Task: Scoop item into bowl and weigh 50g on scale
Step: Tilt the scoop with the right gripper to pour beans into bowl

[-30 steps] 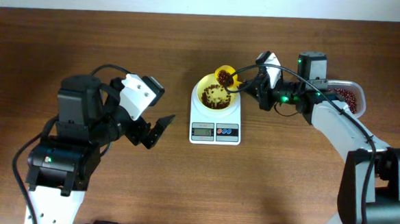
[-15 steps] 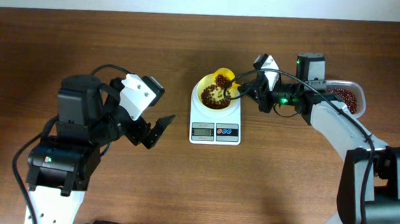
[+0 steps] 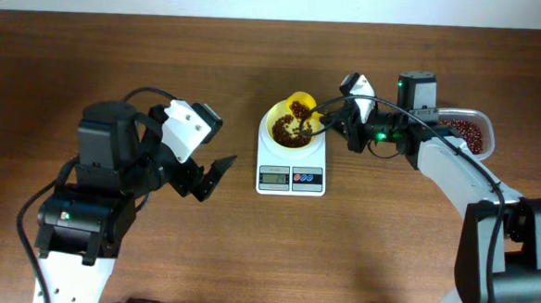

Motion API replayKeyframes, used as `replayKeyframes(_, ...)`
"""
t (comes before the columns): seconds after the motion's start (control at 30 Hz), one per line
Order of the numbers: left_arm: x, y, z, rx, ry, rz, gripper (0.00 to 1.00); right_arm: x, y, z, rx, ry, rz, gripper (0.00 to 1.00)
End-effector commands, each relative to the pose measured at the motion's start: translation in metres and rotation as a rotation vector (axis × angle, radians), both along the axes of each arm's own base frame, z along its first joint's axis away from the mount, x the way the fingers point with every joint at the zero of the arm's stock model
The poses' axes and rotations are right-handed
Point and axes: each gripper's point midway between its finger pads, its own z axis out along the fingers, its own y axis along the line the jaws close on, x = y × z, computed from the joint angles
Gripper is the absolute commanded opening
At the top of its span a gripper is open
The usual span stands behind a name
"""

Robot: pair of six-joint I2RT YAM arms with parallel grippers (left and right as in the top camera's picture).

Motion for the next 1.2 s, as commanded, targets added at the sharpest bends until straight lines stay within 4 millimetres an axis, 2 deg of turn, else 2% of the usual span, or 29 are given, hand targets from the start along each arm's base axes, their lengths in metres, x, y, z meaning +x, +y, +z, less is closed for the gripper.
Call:
replayKeyframes(0.0, 0.002, 0.001, 0.009, -0.008, -0.017, 0.013, 0.99, -0.002, 0.004, -0.005, -0.003, 0.002, 0.015, 0.04)
replayKeyframes(0.33, 0.002, 0.001, 0.009, -0.008, -0.017, 0.013, 0.99, -0.002, 0.004, -0.005, 0.001, 0.008, 0.013, 0.04)
replayKeyframes(0.5, 0.002, 0.001, 0.009, -0.008, -0.017, 0.013, 0.99, -0.009, 0.009, 0.002, 0.045, 0.012, 0.057, 0.04)
replayKeyframes(0.6, 0.002, 0.001, 0.009, -0.008, -0.017, 0.013, 0.99, 0.003, -0.001, -0.011, -0.036, 0.004, -0.019, 0.04)
replayKeyframes(0.7, 0.002, 0.001, 0.009, -0.008, -0.017, 0.013, 0.99, -0.009, 0.013, 0.012, 0.077, -0.028, 0.088, 0.04)
replayKeyframes(0.77, 0.002, 0.001, 0.009, -0.008, -0.017, 0.013, 0.99, -0.003, 0.006, -0.004, 0.011, 0.005, 0.027, 0.04)
replayKeyframes(0.8, 0.002, 0.001, 0.009, -0.008, -0.017, 0.013, 0.99, -0.002, 0.005, -0.005, 0.006, 0.007, 0.021, 0.04)
replayKeyframes(0.87, 0.002, 0.001, 0.009, -0.008, -0.017, 0.013, 0.99, -0.012, 0.013, 0.010, 0.079, -0.005, 0.091, 0.04)
replayKeyframes(0.93, 0.002, 0.001, 0.009, -0.008, -0.017, 0.013, 0.99, -0.005, 0.006, -0.003, 0.019, 0.011, 0.034, 0.04)
replayKeyframes(0.97, 0.002, 0.001, 0.009, -0.008, -0.017, 0.013, 0.99, -0.004, 0.008, 0.001, 0.028, -0.003, 0.041, 0.04)
replayKeyframes(1.0, 0.002, 0.001, 0.009, -0.008, -0.017, 0.013, 0.99, -0.009, 0.013, 0.015, 0.077, -0.028, 0.088, 0.04)
replayKeyframes(1.03, 0.002, 0.001, 0.009, -0.008, -0.017, 0.013, 0.99, -0.009, 0.013, 0.017, 0.080, -0.038, 0.092, 0.04)
replayKeyframes(1.07, 0.002, 0.001, 0.009, -0.008, -0.017, 0.013, 0.99, 0.005, 0.001, -0.002, -0.018, -0.029, -0.005, 0.04)
replayKeyframes(1.1, 0.002, 0.001, 0.009, -0.008, -0.017, 0.013, 0.99, 0.009, -0.005, -0.006, -0.040, -0.027, -0.034, 0.04)
replayKeyframes(1.17, 0.002, 0.001, 0.009, -0.008, -0.017, 0.013, 0.99, -0.002, 0.004, 0.012, 0.058, -0.042, 0.053, 0.04)
